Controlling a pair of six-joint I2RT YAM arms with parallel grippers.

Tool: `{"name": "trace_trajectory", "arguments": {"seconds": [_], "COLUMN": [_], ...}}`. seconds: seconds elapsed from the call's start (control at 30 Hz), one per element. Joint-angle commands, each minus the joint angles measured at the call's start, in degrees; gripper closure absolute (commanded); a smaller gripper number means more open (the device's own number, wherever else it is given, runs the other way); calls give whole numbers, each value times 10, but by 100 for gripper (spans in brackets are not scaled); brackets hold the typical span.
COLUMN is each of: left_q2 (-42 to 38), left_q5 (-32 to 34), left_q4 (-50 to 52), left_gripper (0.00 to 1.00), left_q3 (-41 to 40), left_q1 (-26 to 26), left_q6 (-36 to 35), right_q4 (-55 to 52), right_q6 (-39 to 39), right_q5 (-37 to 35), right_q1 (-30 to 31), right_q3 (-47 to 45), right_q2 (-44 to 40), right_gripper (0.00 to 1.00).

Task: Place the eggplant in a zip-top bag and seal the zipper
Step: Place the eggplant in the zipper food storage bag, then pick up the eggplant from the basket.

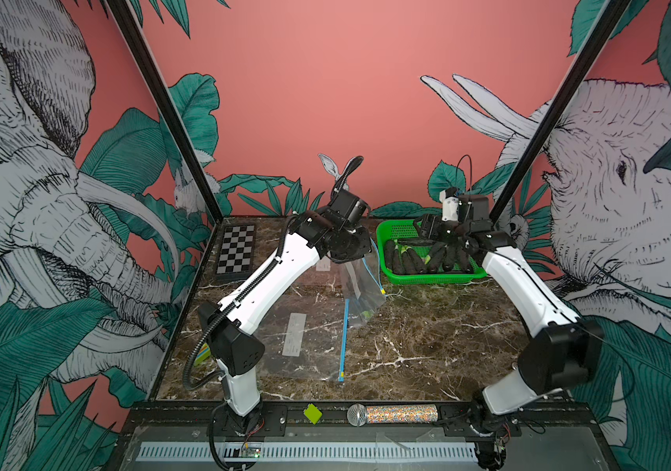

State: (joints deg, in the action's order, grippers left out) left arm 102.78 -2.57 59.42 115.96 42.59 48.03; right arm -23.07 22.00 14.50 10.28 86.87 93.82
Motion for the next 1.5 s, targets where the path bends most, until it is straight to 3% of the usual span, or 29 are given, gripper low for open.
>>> {"name": "trace_trajectory", "arguments": {"seconds": [0.0, 0.43, 1.13, 1.47], "left_q2": [-32, -32, -33, -38], "left_q5": [1, -2, -23, -22], "left_q4": [-7, -17, -25, -25], "left_gripper": [100, 100, 100, 100], "left_q3": [-9, -9, -19, -23], "left_q1": [-3, -3, -3, -3], "left_q6": [3, -2, 10, 11], "right_q4": [-115, -119, -107, -21], "right_q6": [5, 104, 133, 128], "right_q5": [-66, -80, -69, -58], "right_q1": [-22, -69, -70, -68], "right_q3": [37, 94, 170, 117], "right_q2": [67, 225, 387, 323], "right_gripper": [22, 23, 29, 60]}}
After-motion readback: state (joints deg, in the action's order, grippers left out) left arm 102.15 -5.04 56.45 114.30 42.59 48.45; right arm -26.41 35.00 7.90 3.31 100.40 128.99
